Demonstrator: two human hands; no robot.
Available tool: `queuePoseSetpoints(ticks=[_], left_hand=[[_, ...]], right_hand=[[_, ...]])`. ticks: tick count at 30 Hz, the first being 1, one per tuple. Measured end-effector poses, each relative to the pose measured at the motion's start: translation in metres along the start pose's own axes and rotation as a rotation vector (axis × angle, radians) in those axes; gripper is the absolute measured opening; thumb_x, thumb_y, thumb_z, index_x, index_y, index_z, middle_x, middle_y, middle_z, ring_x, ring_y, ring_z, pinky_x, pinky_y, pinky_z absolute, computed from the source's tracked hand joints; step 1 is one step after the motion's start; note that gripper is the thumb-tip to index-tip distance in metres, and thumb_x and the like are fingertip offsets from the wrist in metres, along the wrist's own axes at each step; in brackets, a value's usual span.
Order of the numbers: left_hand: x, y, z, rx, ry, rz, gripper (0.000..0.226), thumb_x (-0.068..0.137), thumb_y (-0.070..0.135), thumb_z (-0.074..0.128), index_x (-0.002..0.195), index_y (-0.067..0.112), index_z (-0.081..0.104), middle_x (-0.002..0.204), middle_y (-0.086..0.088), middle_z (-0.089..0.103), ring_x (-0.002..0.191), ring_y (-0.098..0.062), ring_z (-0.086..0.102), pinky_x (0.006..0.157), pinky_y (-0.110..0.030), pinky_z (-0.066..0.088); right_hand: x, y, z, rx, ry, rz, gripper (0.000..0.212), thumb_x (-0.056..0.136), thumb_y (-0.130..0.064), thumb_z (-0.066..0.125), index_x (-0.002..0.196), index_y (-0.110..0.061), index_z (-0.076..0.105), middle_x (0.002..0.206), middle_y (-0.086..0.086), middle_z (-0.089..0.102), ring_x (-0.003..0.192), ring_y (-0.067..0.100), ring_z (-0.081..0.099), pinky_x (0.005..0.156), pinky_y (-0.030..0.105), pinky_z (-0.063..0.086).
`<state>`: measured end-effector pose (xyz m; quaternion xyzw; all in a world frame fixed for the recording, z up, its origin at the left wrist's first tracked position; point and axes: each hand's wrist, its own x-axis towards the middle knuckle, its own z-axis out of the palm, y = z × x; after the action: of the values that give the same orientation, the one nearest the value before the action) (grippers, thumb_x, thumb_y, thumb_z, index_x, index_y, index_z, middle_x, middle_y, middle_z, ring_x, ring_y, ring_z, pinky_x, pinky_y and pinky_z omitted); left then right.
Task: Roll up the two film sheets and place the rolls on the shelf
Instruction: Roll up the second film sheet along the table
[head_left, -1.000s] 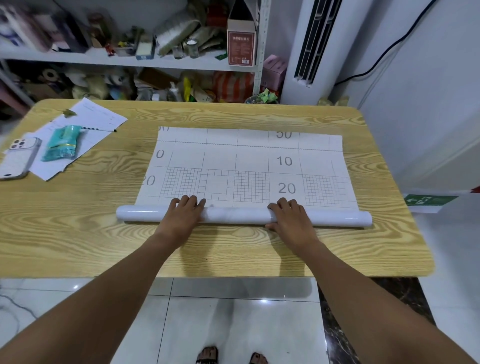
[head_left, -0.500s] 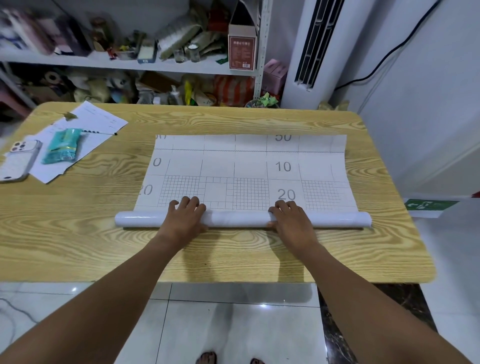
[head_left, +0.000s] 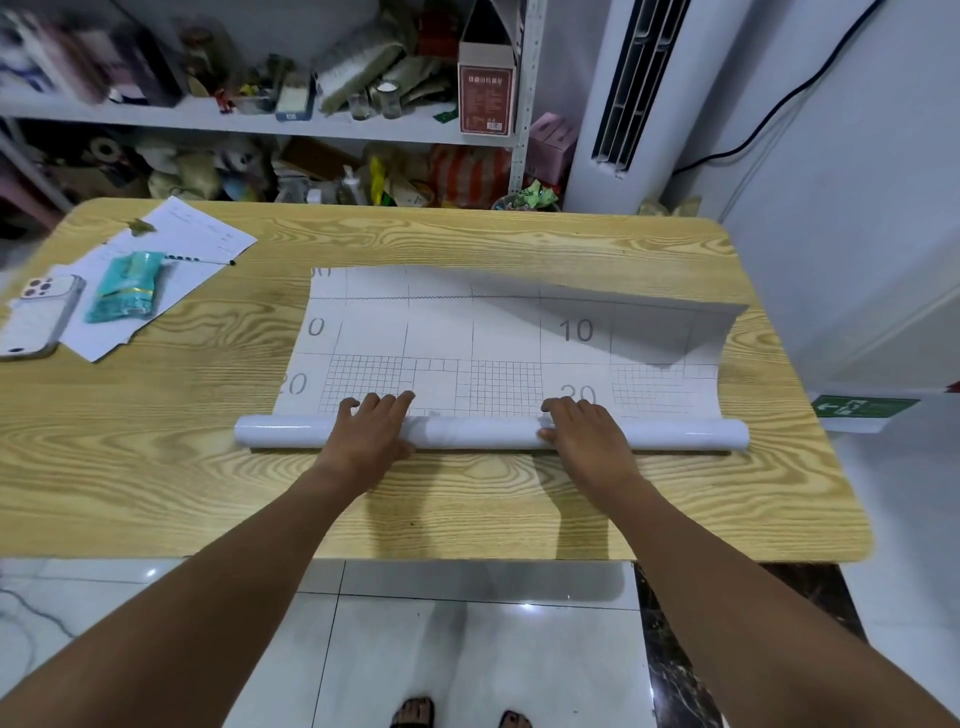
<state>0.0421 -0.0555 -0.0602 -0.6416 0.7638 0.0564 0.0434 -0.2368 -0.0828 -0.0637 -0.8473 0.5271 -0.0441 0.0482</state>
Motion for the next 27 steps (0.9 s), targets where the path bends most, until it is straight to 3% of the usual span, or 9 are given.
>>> queuePoseSetpoints(ticks=[3,9,15,18,21,27], left_hand=[[-0.003,-0.001,0.003,0.001,0.017,0.013,0.048,0.092,0.038,0.047,0.132,0.016,0.036,0.125,-0.002,0.050,0.117,-0.023,0.041,0.101,-0.041,0.024],[-0.007,-0.001,0.006,-0.041,0.015,0.028,0.036,0.095,0.035,0.039,0.126,0.017,0.043,0.123,-0.002,0.051,0.114,-0.022,0.043,0.099,-0.040,0.026],[-0.011,-0.002,0.004,-0.095,0.040,0.048,0.035,0.096,0.033,0.038,0.123,0.013,0.048,0.121,-0.010,0.045,0.108,-0.027,0.045,0.086,-0.039,0.034],[-0.011,-0.003,0.002,-0.131,0.041,0.025,0.047,0.093,0.044,0.036,0.121,0.009,0.051,0.119,-0.014,0.047,0.105,-0.031,0.043,0.080,-0.040,0.037],[-0.010,-0.004,0.001,-0.158,-0.031,-0.006,0.059,0.087,0.049,0.050,0.131,0.011,0.039,0.127,-0.009,0.041,0.114,-0.026,0.037,0.088,-0.038,0.038],[-0.015,-0.006,0.001,-0.209,-0.051,0.056,0.074,0.071,0.045,0.073,0.129,0.012,0.041,0.121,-0.010,0.042,0.107,-0.027,0.040,0.080,-0.038,0.043]], right_hand=[[-0.001,0.002,0.000,-0.058,0.001,-0.023,0.032,0.089,-0.035,0.057,0.104,-0.007,0.058,0.095,0.009,0.062,0.079,0.028,0.059,0.072,0.039,0.047],[-0.005,0.003,-0.005,-0.091,-0.053,-0.004,0.047,0.083,-0.046,0.061,0.116,-0.012,0.055,0.116,0.007,0.055,0.105,0.029,0.051,0.086,0.039,0.042],[-0.005,0.002,-0.006,-0.103,-0.085,0.005,0.046,0.087,-0.045,0.055,0.124,-0.017,0.050,0.120,0.004,0.050,0.106,0.025,0.047,0.087,0.036,0.038],[-0.005,0.000,-0.004,-0.108,-0.115,0.003,0.049,0.090,-0.043,0.052,0.130,-0.016,0.044,0.124,0.005,0.049,0.108,0.025,0.047,0.090,0.035,0.037],[-0.004,-0.001,-0.006,-0.044,-0.125,0.035,0.056,0.091,-0.039,0.054,0.137,-0.014,0.036,0.127,0.005,0.050,0.112,0.023,0.047,0.093,0.034,0.036],[-0.009,0.002,-0.004,-0.033,-0.093,-0.023,0.030,0.090,-0.027,0.056,0.114,-0.009,0.051,0.106,0.008,0.057,0.093,0.026,0.052,0.080,0.036,0.040]])
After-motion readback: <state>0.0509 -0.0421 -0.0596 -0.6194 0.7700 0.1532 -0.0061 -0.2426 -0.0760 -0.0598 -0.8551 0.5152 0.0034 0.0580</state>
